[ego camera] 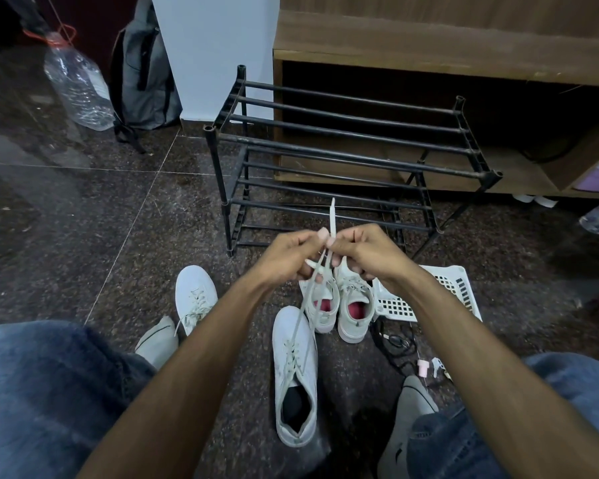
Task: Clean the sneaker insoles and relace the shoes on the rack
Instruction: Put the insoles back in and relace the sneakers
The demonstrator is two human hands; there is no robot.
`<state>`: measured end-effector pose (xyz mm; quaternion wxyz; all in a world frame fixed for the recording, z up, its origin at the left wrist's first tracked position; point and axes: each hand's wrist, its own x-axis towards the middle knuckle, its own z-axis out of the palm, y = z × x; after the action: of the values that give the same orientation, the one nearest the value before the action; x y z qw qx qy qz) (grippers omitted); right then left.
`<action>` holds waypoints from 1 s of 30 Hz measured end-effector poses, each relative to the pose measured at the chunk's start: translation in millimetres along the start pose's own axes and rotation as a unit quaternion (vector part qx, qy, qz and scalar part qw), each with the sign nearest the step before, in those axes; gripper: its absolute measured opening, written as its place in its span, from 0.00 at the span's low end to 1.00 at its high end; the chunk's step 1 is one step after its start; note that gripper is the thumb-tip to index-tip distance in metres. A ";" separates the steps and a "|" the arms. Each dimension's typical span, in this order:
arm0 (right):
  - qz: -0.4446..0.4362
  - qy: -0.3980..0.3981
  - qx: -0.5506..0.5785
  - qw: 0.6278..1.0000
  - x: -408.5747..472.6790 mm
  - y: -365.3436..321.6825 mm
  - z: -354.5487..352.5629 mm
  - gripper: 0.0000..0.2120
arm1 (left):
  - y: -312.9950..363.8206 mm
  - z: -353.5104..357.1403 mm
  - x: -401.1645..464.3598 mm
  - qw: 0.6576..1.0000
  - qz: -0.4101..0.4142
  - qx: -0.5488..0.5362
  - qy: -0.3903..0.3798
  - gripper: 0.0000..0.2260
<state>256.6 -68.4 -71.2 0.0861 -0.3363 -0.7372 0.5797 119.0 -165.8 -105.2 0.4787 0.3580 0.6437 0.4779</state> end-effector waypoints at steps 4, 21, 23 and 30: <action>0.057 0.038 -0.010 0.998 6.4 9.9 -6.6 0.18 | -18.6 -5.9 -0.5 0.996 -0.012 0.061 -0.058 0.07; 0.187 -0.170 0.126 0.959 18.8 45.5 6.9 0.19 | -33.5 -11.3 3.9 0.996 -0.028 -0.014 -0.079 0.08; 0.182 -0.140 0.130 0.965 21.7 50.4 7.4 0.19 | -37.1 -15.8 6.2 0.997 -0.019 0.022 -0.072 0.05; 0.221 0.143 -0.009 0.965 34.3 114.7 -11.8 0.16 | -87.3 -50.5 11.6 0.954 -0.149 -0.105 0.239 0.07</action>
<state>282.1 -26.9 -181.2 0.0579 -0.5709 -0.6297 0.5236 67.0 -193.9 -187.8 0.4114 0.0811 0.7315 0.5377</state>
